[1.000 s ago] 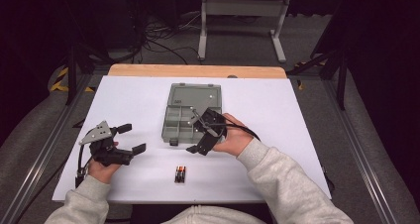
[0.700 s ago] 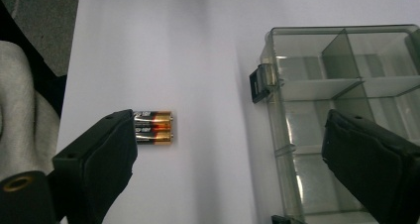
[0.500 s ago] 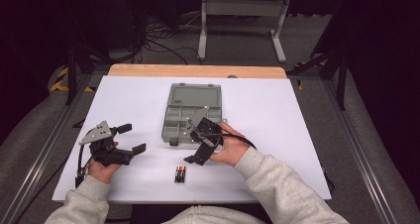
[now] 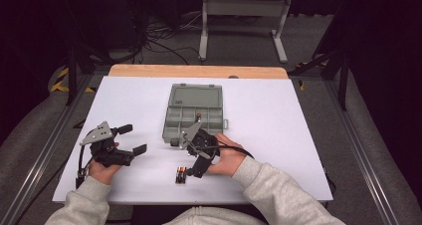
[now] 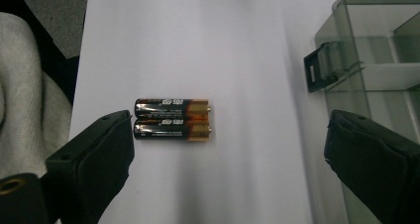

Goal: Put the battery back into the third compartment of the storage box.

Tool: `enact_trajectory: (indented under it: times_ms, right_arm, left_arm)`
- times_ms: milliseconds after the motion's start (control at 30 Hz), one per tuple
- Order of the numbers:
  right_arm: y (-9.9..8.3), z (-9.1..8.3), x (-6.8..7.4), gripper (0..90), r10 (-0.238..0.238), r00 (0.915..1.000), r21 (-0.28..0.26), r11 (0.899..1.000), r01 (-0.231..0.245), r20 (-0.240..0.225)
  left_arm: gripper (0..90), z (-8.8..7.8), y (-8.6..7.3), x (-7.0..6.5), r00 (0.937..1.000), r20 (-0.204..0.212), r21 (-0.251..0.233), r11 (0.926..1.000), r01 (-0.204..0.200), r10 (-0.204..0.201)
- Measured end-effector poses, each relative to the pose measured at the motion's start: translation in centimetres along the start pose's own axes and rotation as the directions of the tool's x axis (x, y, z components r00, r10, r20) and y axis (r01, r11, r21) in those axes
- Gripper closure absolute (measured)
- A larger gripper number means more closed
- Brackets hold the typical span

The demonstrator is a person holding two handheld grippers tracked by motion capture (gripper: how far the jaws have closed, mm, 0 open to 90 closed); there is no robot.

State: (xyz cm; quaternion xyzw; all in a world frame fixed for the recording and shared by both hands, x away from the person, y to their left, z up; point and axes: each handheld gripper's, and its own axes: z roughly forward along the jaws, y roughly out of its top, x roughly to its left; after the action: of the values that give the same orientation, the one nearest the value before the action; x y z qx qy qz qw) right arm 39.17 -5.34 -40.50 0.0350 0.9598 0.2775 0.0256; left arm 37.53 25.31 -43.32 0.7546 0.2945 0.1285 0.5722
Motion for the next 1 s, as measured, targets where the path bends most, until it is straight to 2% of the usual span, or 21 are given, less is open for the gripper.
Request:
enact_trajectory:
  times_ms: [567, 833, 1000]
  right_arm:
    - [-0.6, 1.9, 1.0, 4.3, 0.016, 0.9990, 0.042, 0.999, -0.014, -0.042]
    - [-0.6, 2.4, 1.4, 4.3, 0.008, 0.9983, 0.054, 0.999, -0.005, -0.058]
    - [-0.6, 2.9, 1.8, 5.5, 0.035, 0.9970, 0.078, 0.997, -0.030, -0.069]
  left_arm:
    - [2.5, 0.0, 0.0, 0.0, 1.0000, 0.000, 0.001, 1.0000, -0.005, 0.005]
    - [2.5, 0.1, 0.0, 0.0, 1.0000, 0.000, 0.003, 1.0000, -0.003, 0.003]
    - [2.5, 0.1, 0.0, 0.0, 1.0000, -0.003, 0.001, 1.0000, -0.004, 0.004]
